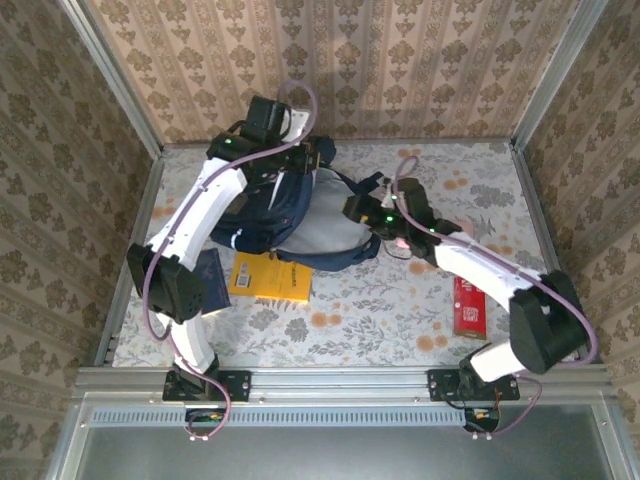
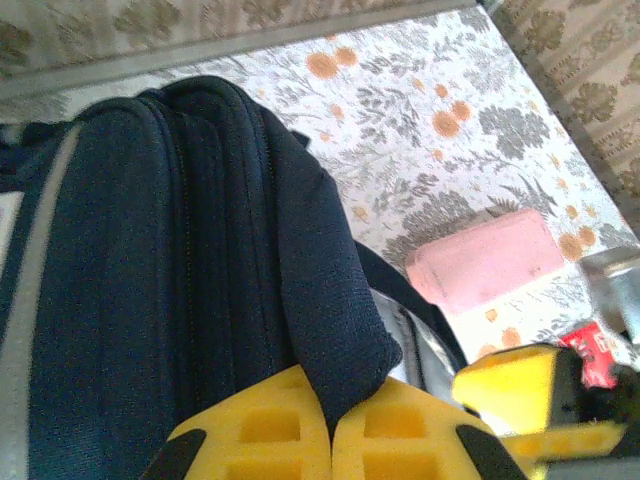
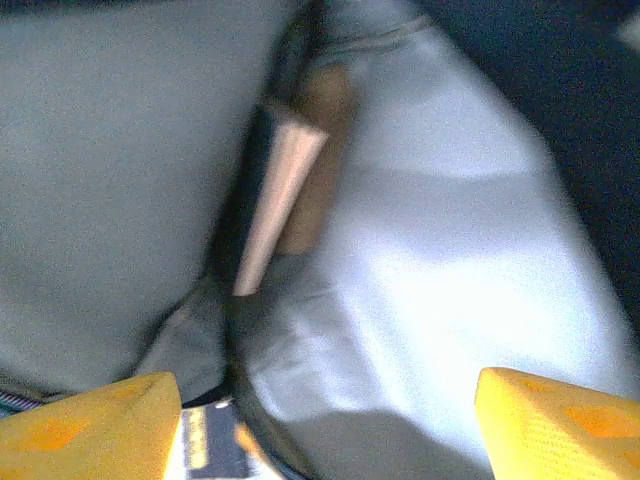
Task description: Pack books, pencil case, and school supplies into a backpack
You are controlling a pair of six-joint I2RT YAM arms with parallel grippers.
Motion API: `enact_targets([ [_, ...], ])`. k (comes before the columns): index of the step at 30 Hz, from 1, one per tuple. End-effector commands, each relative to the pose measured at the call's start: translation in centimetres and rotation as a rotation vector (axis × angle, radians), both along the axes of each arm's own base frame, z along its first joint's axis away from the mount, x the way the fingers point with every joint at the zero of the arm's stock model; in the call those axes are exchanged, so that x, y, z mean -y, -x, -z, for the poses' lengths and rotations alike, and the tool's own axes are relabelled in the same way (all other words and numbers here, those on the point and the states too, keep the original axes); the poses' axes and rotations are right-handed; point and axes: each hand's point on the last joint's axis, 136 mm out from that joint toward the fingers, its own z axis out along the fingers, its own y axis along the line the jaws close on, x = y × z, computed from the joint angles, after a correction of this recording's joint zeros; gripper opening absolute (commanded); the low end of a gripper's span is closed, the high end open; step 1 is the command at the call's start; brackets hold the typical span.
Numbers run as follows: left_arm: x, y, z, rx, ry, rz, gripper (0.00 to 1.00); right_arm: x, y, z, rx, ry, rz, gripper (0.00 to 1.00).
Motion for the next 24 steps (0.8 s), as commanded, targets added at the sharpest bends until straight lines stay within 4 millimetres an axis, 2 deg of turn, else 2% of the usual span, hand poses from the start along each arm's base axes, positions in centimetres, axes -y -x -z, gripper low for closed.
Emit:
enact_targets([
  [1, 3.5, 1.1, 3.0, -0.09, 0.064, 0.058, 0.0, 8.8, 3.4, 3.4, -0.146, 0.321, 0.225, 0.8],
  [2, 4.3, 1.4, 3.7, -0.14, 0.121, 0.062, 0.0, 11.9, 4.9, 4.0, -0.201, 0.422, 0.328, 0.81],
  [5, 5.0, 2.1, 5.6, -0.275, 0.242, 0.034, 0.0, 18.2, 8.7, 5.3, -0.31, 0.6, 0.524, 0.84],
  [8, 4.7, 2.5, 7.0, -0.309, 0.264, 0.009, 0.0, 22.1, 11.6, 7.2, -0.446, 0.659, 0.612, 0.91],
  [11, 4.2, 2.5, 7.8, -0.309, 0.246, -0.014, 0.0, 24.3, 13.7, 10.7, -0.595, 0.564, 0.674, 0.92],
  [15, 4.1, 2.5, 9.9, -0.336, 0.235, -0.027, 0.0, 24.5, 14.5, 14.3, -0.7, 0.42, 0.696, 0.92],
  [19, 4.8, 2.9, 13.3, -0.43, 0.242, -0.035, 0.01, 22.5, 13.9, 16.7, -0.746, 0.329, 0.612, 0.92],
  [22, 4.9, 3.0, 14.3, -0.459, 0.223, -0.047, 0.22, 20.7, 13.9, 18.0, -0.783, 0.242, 0.552, 0.92],
  [24, 4.7, 3.0, 14.1, -0.446, 0.212, -0.049, 0.33, 20.0, 13.7, 18.0, -0.775, 0.215, 0.532, 0.91],
])
